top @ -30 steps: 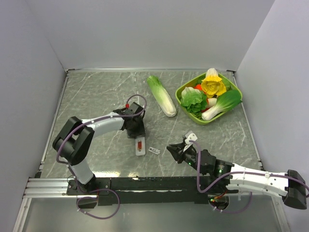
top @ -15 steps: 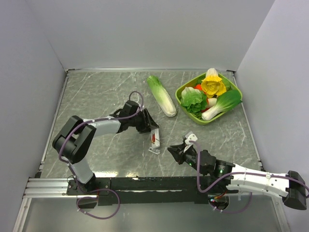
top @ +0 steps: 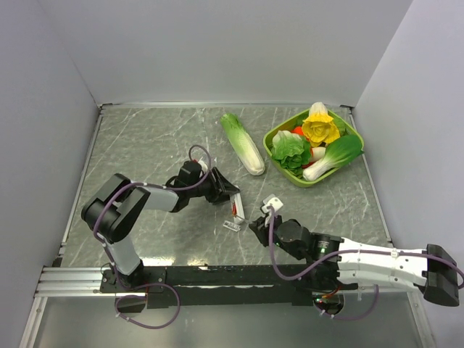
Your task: Unload the batteries from the remote control
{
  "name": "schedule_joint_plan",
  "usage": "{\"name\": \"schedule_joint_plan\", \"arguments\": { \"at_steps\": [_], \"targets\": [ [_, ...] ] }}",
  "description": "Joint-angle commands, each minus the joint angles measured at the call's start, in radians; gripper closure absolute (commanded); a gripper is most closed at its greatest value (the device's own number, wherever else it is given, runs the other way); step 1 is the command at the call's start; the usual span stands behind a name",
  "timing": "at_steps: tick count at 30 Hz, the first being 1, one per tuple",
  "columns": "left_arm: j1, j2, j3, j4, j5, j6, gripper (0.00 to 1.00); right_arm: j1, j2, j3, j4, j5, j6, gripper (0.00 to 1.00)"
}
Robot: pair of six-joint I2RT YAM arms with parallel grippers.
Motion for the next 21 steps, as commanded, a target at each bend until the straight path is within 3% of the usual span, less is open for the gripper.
{"name": "schedule_joint_plan", "arguments": {
  "at_steps": [1,8,21],
  "targets": [
    [-0.006,0.008,-0.024,0.127,-0.023,-0.050,0.99,0.023,0.063,0.082,-0.054,0.069,0.004,1.00],
    [-0.018,0.001,-0.048,0.133,-0.068,-0.058,0.99,0.076,0.218,0.170,-0.137,0.152,0.002,1.00],
    [-0.024,-0.012,-0.062,0.150,-0.083,-0.056,0.99,0.091,0.235,0.162,-0.094,0.090,-0.002,1.00]
  ]
}}
